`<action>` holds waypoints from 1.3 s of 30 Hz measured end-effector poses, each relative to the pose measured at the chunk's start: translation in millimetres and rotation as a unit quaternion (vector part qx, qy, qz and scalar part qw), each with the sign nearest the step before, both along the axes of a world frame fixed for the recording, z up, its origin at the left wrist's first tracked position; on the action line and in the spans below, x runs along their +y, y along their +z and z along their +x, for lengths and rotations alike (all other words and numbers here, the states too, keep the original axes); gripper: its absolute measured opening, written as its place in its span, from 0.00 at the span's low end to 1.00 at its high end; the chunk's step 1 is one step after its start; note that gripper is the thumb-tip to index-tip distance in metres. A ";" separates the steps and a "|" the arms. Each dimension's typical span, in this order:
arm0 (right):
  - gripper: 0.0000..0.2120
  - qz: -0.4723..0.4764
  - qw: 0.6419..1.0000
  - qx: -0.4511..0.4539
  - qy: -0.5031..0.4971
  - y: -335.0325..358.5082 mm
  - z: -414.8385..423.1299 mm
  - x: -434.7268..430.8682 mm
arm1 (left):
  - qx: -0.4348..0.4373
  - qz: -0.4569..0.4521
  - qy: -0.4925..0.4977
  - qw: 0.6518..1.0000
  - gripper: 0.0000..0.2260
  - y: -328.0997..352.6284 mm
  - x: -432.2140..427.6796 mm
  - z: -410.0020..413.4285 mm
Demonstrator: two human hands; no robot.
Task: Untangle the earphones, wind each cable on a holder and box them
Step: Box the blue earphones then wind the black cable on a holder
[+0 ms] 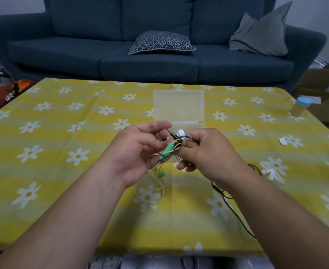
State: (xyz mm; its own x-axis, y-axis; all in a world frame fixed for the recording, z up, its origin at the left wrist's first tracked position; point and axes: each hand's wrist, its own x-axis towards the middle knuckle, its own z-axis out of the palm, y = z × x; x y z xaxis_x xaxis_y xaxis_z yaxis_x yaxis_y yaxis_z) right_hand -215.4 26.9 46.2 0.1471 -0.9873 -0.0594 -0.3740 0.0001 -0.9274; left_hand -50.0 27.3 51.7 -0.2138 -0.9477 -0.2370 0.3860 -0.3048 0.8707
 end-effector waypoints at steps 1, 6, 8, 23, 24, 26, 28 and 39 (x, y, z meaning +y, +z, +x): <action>0.13 -0.009 1.000 0.009 0.008 -1.9 -0.2 -0.4 | 0.018 0.013 -0.021 1.000 0.16 2.3 1.0 0.2; 0.05 -0.006 0.999 -0.030 0.029 0.8 1.6 3.6 | -0.035 0.022 -0.015 0.999 0.06 2.4 1.3 -5.3; 0.14 -0.007 0.999 -0.040 0.005 4.2 2.0 5.3 | -0.106 0.001 -0.005 0.994 0.09 -4.0 -0.8 -8.2; 0.06 -0.006 0.999 -0.010 -0.033 -3.9 -5.6 -4.9 | -0.158 -0.021 0.012 0.987 0.09 -6.7 -2.2 -8.5; 0.05 -0.009 1.000 0.009 -0.020 -4.5 -6.7 -4.3 | -0.156 -0.025 0.026 0.987 0.09 -6.7 -2.3 -8.6; 0.06 -0.024 0.998 0.052 0.004 -6.1 -7.1 -3.2 | -0.159 -0.031 0.062 0.985 0.10 -7.1 -3.7 -8.3; 0.07 -0.035 0.997 0.069 0.020 -6.8 -5.3 -2.2 | -0.154 -0.028 0.099 0.983 0.09 -7.3 -5.0 -7.2; 0.17 -0.021 1.000 0.001 0.002 16.3 -13.9 -1.4 | -0.508 -0.046 0.106 0.854 0.13 -19.1 -9.9 23.6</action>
